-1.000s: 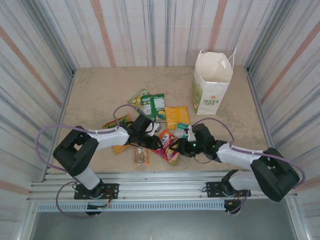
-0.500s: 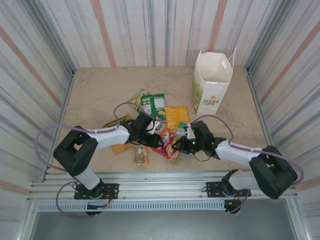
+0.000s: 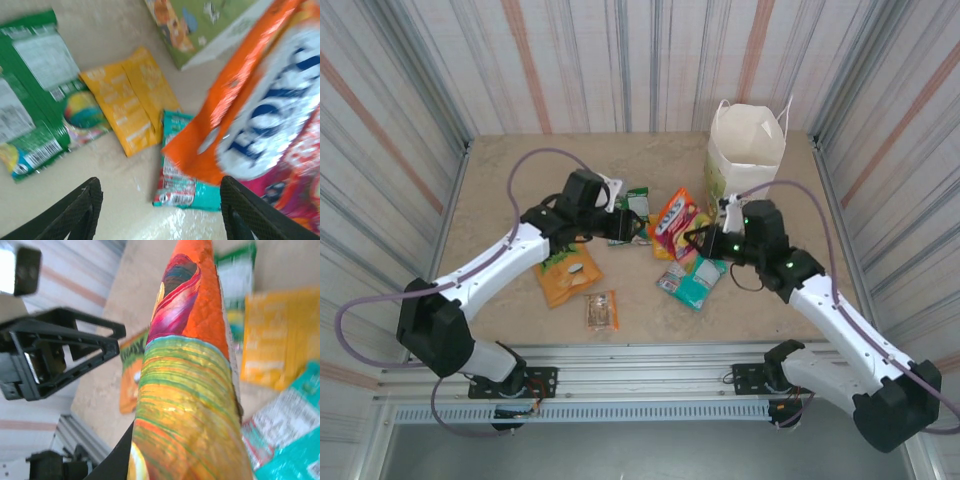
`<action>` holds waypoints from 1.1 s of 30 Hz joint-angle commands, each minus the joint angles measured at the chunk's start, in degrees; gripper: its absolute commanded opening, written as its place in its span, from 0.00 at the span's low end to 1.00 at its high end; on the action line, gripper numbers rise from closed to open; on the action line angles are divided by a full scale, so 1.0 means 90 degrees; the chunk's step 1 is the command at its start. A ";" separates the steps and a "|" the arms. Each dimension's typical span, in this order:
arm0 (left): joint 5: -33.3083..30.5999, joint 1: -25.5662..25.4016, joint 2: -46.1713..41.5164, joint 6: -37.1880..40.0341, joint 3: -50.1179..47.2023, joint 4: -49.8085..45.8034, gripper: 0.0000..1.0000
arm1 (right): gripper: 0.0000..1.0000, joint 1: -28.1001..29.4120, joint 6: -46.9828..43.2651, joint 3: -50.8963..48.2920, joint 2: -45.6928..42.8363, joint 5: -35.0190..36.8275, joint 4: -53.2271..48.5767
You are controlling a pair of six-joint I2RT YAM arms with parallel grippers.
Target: Place the snacks into the paper bag
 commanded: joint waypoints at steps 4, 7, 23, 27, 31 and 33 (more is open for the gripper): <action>-0.0031 0.0203 0.0274 0.0592 0.1137 -0.0523 0.67 | 0.02 -0.0761 -0.1178 0.1919 0.0531 0.0204 -0.0471; 0.0065 0.0247 0.0591 0.0783 0.1667 -0.0558 0.66 | 0.02 -0.1025 -0.1617 0.2916 0.1008 0.0343 -0.0481; 0.0365 0.0441 0.1844 0.1260 0.2977 -0.0160 0.65 | 0.04 -0.2394 -0.2703 0.5138 0.3147 0.1434 -0.0557; 0.0445 0.0557 0.1965 0.1207 0.2945 -0.0083 0.65 | 0.04 -0.2399 -0.2976 0.5296 0.3619 0.1682 -0.0873; 0.0499 0.0650 0.2084 0.1193 0.2945 -0.0066 0.65 | 0.03 -0.2355 -0.3098 0.5301 0.3974 0.1676 -0.0988; 0.0533 0.0677 0.2143 0.1188 0.2938 -0.0049 0.65 | 0.03 -0.2314 -0.3213 0.5305 0.4122 0.1797 -0.1001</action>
